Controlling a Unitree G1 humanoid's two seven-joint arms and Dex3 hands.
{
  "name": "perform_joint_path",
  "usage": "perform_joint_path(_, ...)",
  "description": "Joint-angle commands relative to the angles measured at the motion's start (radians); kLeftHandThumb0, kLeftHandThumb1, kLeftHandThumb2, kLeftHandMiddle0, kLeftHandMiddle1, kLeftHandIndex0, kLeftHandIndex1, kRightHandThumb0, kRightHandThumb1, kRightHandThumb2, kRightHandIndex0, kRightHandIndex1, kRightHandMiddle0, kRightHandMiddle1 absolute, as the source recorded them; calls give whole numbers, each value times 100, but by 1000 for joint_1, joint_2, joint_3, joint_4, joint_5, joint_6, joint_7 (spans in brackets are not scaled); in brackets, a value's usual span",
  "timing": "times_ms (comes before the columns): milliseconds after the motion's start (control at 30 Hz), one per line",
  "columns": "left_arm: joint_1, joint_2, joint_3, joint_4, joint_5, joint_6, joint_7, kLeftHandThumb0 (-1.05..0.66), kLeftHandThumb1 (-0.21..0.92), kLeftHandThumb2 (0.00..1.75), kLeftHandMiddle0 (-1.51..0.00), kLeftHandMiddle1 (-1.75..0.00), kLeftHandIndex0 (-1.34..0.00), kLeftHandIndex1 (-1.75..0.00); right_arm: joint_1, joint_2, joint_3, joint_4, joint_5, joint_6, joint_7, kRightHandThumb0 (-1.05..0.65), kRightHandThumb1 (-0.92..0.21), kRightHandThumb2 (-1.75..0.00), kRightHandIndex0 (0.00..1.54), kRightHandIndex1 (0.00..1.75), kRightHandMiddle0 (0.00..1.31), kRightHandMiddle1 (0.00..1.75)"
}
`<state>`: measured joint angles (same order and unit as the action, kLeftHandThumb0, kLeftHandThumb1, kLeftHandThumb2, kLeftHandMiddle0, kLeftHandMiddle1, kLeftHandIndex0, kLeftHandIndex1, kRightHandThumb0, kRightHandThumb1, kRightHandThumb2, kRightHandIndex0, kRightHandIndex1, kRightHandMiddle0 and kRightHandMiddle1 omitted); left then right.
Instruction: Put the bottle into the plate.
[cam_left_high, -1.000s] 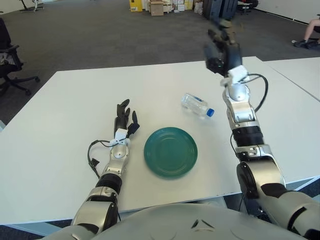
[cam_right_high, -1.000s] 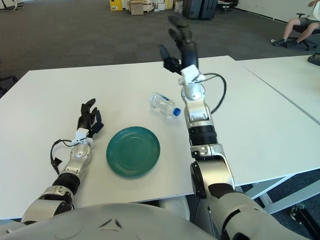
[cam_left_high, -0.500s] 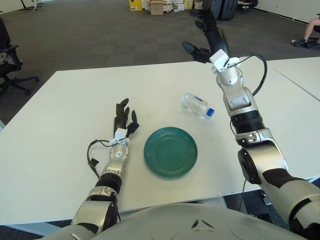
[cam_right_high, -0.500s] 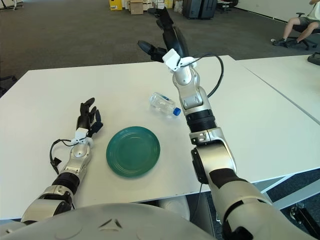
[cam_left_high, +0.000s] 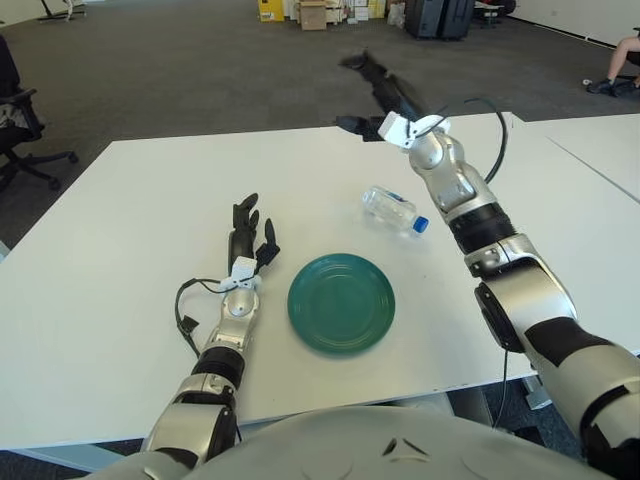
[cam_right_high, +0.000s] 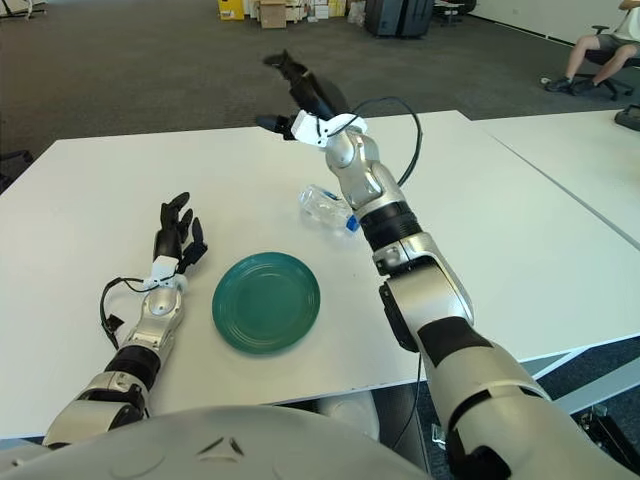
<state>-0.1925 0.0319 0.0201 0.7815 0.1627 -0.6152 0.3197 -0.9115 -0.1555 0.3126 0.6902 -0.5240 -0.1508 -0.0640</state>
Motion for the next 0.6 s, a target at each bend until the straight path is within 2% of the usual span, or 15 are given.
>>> perform_joint_path(0,53,-13,-9,21,14,4,13,-76,92,82,-41,-1,0,-82,-75,10,59,275,-73,-69,-129,-84,-92,-48,24,4,0,54)
perform_joint_path(333,60,-13,-7,2,14,5,13,-76,92,83,-41,-1,0,-83,-105,5,103,422,-104,-122,-223,-84,-92,-44,28,5,0,53)
perform_joint_path(567,59,-11,2,-22,-1,18,3,-75,92,83,-41,-1,0,-83,-131,13,124,484,-111,-108,-231,-87,-92,-42,26,3,0,50)
